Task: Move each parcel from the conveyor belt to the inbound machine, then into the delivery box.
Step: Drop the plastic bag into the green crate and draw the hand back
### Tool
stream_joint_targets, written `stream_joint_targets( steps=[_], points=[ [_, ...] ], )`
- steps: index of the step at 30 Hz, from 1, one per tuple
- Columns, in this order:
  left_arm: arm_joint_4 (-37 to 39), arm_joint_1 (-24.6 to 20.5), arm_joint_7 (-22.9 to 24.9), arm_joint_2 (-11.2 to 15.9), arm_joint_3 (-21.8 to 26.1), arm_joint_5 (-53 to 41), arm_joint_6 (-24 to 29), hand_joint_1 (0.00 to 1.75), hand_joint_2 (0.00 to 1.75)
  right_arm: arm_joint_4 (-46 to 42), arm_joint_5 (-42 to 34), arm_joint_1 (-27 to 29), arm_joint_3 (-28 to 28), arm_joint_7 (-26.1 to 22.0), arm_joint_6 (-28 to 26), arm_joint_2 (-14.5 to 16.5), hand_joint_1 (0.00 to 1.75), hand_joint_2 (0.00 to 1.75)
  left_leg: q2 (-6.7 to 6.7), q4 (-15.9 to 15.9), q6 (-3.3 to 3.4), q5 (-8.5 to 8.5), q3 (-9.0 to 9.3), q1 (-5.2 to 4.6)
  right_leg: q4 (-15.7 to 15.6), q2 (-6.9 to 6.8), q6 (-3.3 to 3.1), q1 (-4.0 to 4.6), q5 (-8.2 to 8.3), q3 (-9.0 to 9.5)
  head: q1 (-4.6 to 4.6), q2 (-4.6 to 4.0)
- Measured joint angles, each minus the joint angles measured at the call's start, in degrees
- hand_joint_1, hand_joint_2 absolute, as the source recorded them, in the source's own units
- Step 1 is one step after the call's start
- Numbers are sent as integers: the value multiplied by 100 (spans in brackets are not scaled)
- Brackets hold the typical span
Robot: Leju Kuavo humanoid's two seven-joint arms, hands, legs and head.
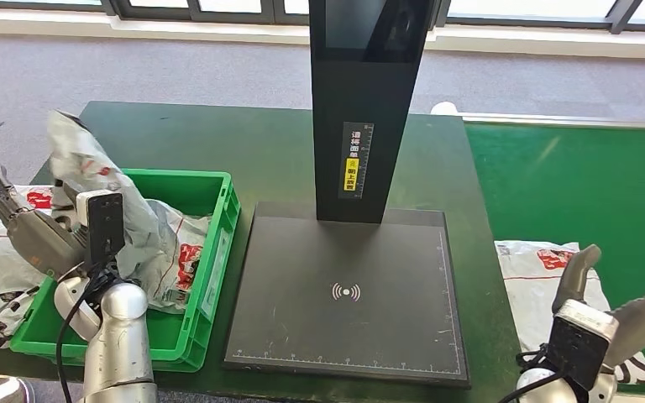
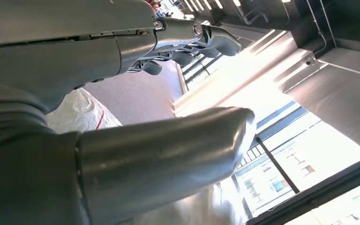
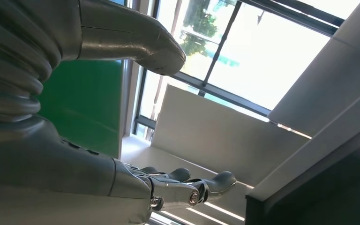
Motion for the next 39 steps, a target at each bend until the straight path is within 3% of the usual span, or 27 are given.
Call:
stream_joint_targets(
  steps=[17,20,22,26,27,31,35,39],
  points=[
    [-140,45,-200,15,-92,204,0,0,0,0,-37,-2,-34,1,43,0,0,175,0,0,0,0,0,0,0,0,0,0,0,-1,0,0],
    [-204,75,-483,20,-116,808,-49,0,0,11,93,-17,-56,100,74,0,0,175,0,0,0,0,0,0,0,0,0,0,0,-1,0,-1],
    [-235,115,-818,38,-249,1979,-330,0,0,89,461,-79,-137,343,69,-2,0,175,0,0,0,0,0,0,-1,0,0,0,0,-1,0,-1],
    [-328,266,-1113,122,-683,3842,-1060,0,0,380,1099,-237,-390,698,14,-19,0,0,-2,0,1,0,0,0,-1,-1,1,0,0,0,1,0],
    [-353,295,-1098,138,-766,4185,-1347,0,0,468,1351,-274,-451,852,-17,-29,0,0,-2,1,1,1,0,0,-1,-1,1,0,1,1,1,0],
    [-482,469,-806,208,-1257,6123,-3380,0,0,1316,3350,-630,-838,2045,-296,-237,0,175,-1,4,2,1,-2,0,-3,-1,4,-1,4,0,0,-1],
    [-633,615,-618,276,-1886,6983,-4629,0,0,2677,4596,-1136,-1236,3004,-207,-668,0,175,-6,14,3,2,-6,-2,-3,-2,12,-3,11,3,0,0],
    [-774,737,-543,316,-2282,7289,-5040,0,0,3589,4865,-1409,-1431,3349,-14,-961,0,175,-9,17,4,1,-10,-4,-4,-2,15,-4,12,-2,-1,0]
  ],
)
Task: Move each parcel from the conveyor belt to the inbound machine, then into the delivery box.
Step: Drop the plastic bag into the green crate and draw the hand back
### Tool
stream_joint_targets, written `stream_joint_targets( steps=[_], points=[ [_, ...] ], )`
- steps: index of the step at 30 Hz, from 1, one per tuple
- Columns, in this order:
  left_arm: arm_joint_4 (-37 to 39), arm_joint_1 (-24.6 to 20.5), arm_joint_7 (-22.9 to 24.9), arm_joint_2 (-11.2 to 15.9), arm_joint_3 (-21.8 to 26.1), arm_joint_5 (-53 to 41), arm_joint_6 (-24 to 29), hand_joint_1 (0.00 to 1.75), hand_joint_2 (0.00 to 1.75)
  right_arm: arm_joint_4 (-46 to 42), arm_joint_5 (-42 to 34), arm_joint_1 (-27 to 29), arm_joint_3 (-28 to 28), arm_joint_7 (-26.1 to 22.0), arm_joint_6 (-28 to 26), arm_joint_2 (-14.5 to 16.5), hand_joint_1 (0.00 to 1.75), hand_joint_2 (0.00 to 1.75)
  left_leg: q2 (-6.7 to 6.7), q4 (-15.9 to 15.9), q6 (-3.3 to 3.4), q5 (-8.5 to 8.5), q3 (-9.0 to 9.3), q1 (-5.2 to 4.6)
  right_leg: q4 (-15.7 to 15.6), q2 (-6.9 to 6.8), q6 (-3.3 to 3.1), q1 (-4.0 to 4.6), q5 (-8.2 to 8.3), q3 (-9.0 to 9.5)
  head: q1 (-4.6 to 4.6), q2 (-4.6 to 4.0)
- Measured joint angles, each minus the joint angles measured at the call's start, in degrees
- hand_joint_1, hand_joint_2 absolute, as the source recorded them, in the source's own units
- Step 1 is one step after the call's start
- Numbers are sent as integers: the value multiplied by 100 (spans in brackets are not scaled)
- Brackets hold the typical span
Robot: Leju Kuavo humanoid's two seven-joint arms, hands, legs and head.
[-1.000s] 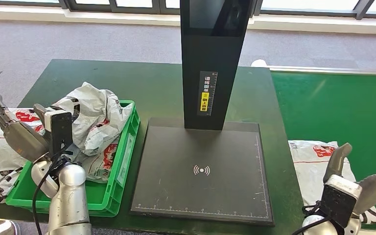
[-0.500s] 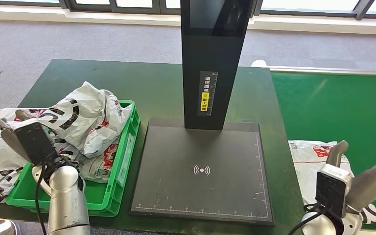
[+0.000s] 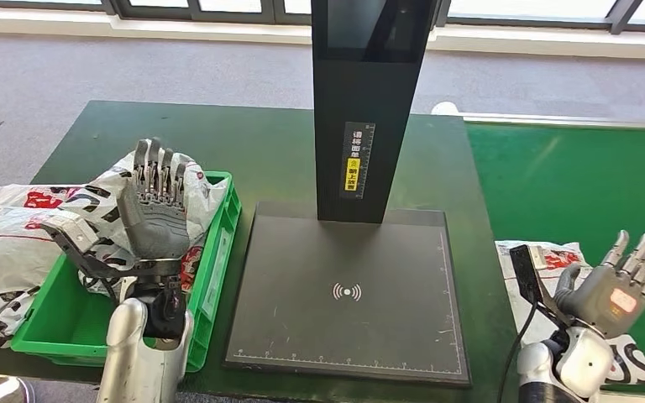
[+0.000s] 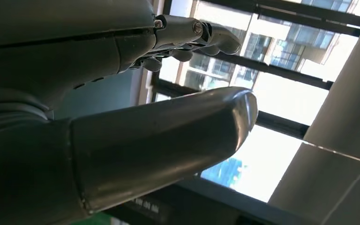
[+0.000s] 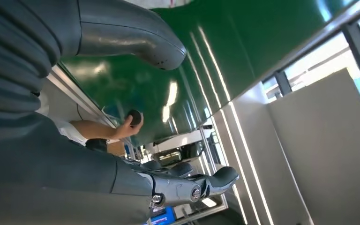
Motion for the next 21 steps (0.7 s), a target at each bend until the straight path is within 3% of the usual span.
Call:
stream_joint_targets(
  steps=[5,12,17,21],
  points=[
    [-141,116,92,38,-324,269,-558,0,0,748,17,-175,-139,435,756,-204,0,175,-2,-2,0,0,-1,2,0,-3,-1,3,-2,-4,0,-1],
    [-193,141,162,80,-631,213,-907,0,0,1694,-1,-376,-286,695,1548,-497,0,175,1,-2,0,0,-2,1,0,0,-1,2,-2,-5,1,-1],
    [-185,140,188,105,-753,135,-1026,0,0,2199,-227,-494,-395,593,2134,-651,0,175,2,-1,0,0,-2,1,0,0,0,1,-1,-4,1,0],
    [-144,136,137,125,-815,4,-1081,0,0,2532,-708,-633,-499,111,2985,-730,0,175,11,-1,0,0,1,2,0,4,-1,2,-1,-5,0,0]
  ],
)
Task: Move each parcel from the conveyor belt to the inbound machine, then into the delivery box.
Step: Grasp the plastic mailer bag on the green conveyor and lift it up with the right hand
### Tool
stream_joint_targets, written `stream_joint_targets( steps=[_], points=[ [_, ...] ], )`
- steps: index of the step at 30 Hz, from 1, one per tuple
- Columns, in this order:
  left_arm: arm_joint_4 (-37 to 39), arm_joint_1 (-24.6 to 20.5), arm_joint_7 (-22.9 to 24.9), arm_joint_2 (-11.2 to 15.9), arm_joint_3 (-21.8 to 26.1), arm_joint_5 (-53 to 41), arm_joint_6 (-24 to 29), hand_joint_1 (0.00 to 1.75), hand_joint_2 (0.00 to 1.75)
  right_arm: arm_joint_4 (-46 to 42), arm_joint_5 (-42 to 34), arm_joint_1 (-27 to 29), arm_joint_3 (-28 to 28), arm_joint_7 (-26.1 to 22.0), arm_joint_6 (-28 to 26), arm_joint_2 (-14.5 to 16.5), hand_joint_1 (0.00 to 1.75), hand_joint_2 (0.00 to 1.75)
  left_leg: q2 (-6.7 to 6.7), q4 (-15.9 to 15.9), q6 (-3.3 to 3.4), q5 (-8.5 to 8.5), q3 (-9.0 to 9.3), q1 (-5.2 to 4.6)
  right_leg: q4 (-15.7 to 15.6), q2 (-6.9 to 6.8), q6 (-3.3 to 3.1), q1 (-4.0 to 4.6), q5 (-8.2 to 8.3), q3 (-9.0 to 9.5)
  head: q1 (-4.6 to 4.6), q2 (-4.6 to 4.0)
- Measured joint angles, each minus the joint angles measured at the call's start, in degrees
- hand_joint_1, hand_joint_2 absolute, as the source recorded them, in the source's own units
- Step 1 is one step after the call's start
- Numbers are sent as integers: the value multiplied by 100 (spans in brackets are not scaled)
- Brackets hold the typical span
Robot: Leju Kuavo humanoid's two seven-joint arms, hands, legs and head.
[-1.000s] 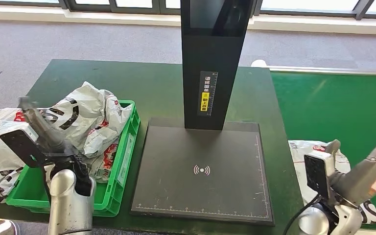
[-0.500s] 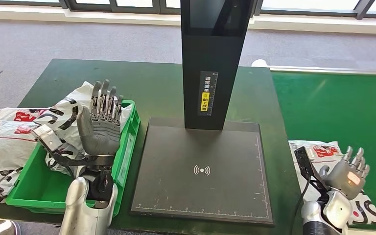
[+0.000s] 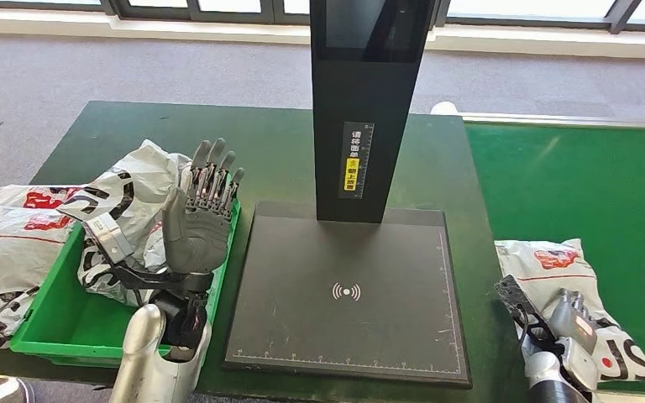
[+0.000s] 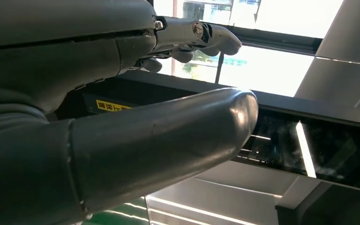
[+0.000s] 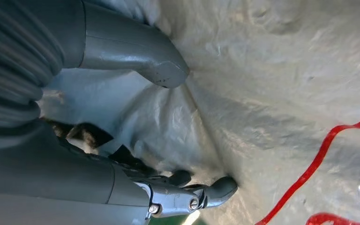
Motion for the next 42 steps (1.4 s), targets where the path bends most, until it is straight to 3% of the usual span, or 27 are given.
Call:
stream_joint_targets(
  steps=[6,10,16,20,24,31,42],
  points=[
    [24,-2,-22,2,-4,-37,-9,0,0,136,-141,-64,-28,-159,278,-43,0,175,8,0,0,0,3,2,0,5,0,1,0,0,-1,-1],
    [80,-6,-43,3,-11,-99,-31,0,0,455,-253,-222,-106,-184,503,-155,175,175,21,0,3,-2,19,6,-4,13,2,4,2,8,-2,0],
    [70,4,-10,3,-14,-143,-29,0,0,521,-244,-281,-177,83,324,-218,175,175,13,9,10,2,26,6,-5,10,11,3,9,24,-2,-1],
    [-38,73,57,3,-13,-165,50,0,0,370,-410,-265,-201,111,-178,-205,175,175,-7,11,13,4,21,3,-5,-3,13,2,10,31,-1,-1],
    [-218,200,161,3,-11,-203,213,0,175,-400,-873,35,-202,-310,-1287,0,175,175,-23,10,16,6,0,0,-3,-15,13,1,9,21,1,-1],
    [-265,260,175,7,-13,-603,641,0,175,-2649,-1746,671,-184,-1647,-3018,687,175,175,-24,0,15,6,-10,1,-3,-17,8,2,2,3,1,0],
    [150,116,317,12,-84,-1197,1307,0,175,-4807,-2302,1164,130,-2701,-3526,1461,175,175,-22,0,14,8,-13,1,-3,-17,8,1,2,3,-1,-1]
  ],
)
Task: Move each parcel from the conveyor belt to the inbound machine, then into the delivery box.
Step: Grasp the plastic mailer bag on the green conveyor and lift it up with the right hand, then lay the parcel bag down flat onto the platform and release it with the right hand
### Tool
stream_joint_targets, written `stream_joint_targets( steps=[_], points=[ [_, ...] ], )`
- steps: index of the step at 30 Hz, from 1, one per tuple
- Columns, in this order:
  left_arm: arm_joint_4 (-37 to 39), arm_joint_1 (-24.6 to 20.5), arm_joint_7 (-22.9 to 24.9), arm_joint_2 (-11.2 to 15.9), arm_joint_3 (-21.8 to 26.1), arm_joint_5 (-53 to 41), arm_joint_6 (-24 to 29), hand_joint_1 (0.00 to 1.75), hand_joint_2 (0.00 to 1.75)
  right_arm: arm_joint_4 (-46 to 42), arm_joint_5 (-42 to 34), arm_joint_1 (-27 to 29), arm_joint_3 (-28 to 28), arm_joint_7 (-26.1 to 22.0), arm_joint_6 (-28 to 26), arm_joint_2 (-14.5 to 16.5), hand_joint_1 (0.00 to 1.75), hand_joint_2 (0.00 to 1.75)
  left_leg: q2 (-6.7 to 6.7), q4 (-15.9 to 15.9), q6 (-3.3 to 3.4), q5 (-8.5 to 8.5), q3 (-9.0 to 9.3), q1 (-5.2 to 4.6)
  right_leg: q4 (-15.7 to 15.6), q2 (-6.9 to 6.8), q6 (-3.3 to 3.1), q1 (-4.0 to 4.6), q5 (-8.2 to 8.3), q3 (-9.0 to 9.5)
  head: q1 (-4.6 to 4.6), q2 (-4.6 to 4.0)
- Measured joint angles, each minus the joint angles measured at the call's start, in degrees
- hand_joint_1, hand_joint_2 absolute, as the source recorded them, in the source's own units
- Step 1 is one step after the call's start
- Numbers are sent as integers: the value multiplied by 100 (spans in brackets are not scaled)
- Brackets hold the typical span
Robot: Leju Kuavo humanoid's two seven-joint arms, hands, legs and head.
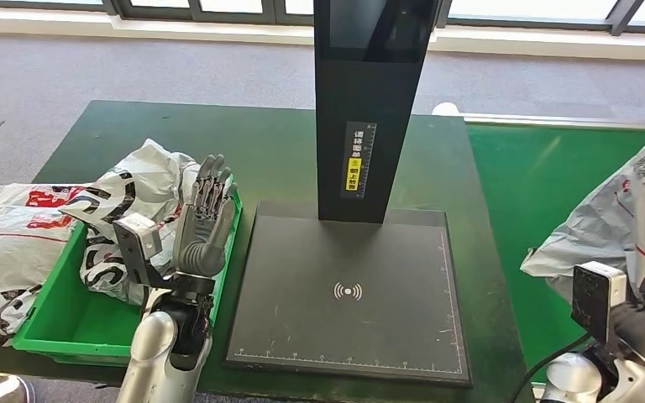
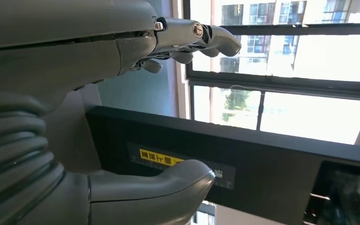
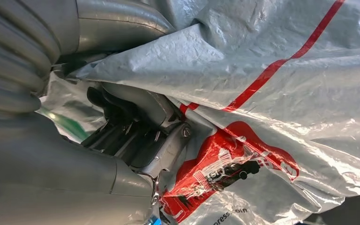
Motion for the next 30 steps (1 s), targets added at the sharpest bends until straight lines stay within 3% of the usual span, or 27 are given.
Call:
stream_joint_targets(
  steps=[5,10,16,20,30],
  points=[
    [250,-119,9,0,-15,-128,160,0,175,-605,-272,222,703,59,332,138,175,175,9,0,-1,1,0,1,1,8,-1,1,1,-4,0,-1],
    [413,-202,-26,2,-17,-234,221,0,175,-636,-552,321,1610,262,2049,102,175,175,13,-1,-2,2,-1,1,2,10,-2,1,2,-8,-1,0],
    [638,-337,-146,19,-20,-261,313,0,175,-292,-1107,320,2570,312,3043,-16,175,175,8,-1,-3,3,-2,4,4,7,-2,2,1,-6,-1,0],
    [720,-374,-183,49,-20,-261,354,0,175,-19,-1227,306,2901,326,3365,-103,175,175,6,0,-3,3,-6,3,3,6,-2,2,1,-8,-1,1],
    [777,-394,-204,103,-20,-259,391,0,175,334,-1265,279,3142,354,3547,-216,175,175,6,0,-3,3,-8,3,2,6,-2,2,1,-10,-1,0]
  ],
)
